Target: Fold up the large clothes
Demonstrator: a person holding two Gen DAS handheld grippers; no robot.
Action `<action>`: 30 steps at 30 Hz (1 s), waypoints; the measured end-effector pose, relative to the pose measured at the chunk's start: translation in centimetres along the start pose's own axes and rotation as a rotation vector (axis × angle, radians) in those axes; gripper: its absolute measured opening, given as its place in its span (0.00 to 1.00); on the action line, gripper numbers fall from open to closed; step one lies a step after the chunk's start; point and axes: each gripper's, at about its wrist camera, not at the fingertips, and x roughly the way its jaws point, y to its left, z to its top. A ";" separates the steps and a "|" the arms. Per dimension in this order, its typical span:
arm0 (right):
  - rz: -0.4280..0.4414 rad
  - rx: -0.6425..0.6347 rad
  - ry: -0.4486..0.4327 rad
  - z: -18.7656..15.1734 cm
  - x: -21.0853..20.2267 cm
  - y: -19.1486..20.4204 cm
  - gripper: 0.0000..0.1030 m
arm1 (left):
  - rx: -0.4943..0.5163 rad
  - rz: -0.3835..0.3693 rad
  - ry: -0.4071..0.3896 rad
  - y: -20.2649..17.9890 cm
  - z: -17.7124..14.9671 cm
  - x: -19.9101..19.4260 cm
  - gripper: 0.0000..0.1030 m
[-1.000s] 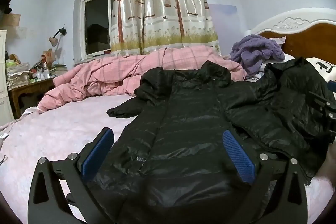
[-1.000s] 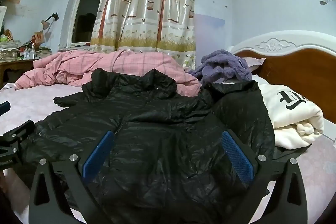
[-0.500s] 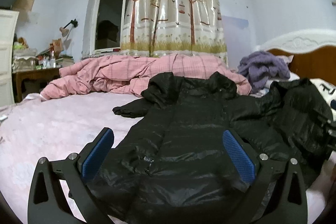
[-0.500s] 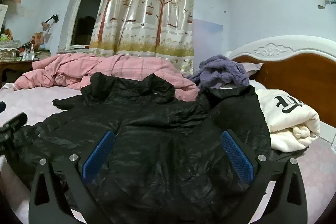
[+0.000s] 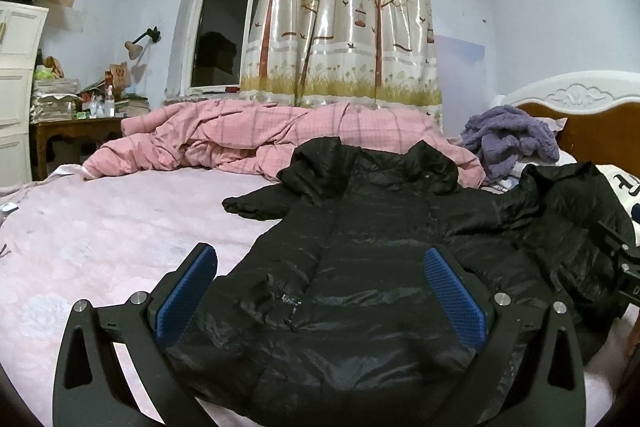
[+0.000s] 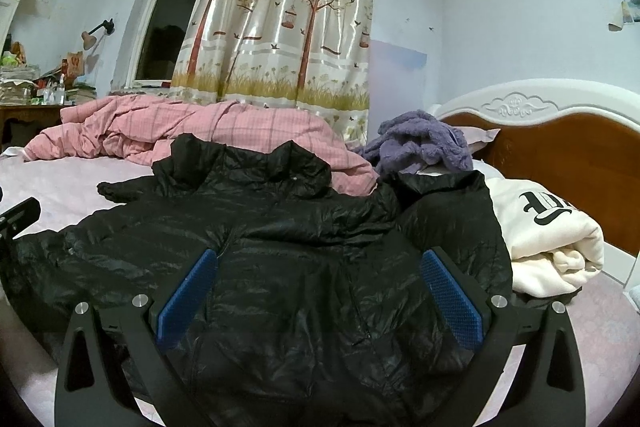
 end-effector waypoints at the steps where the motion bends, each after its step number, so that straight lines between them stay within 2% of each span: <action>1: 0.000 -0.001 0.002 0.0 0.0 0.0 1.00 | 0.004 0.001 0.005 -0.1 0.0 0.1 1.00; 15: -0.003 0.016 0.017 -0.4 0.2 0.0 1.00 | 0.037 0.011 -0.016 -0.7 -0.1 -0.3 1.00; 25: 0.026 0.060 0.022 -0.7 0.3 -1.0 1.00 | 0.035 0.010 -0.015 -0.7 -0.1 -0.3 1.00; 30: 0.064 0.083 0.067 -0.7 1.0 -1.4 1.00 | 0.036 0.011 -0.016 -0.7 -0.1 -0.3 1.00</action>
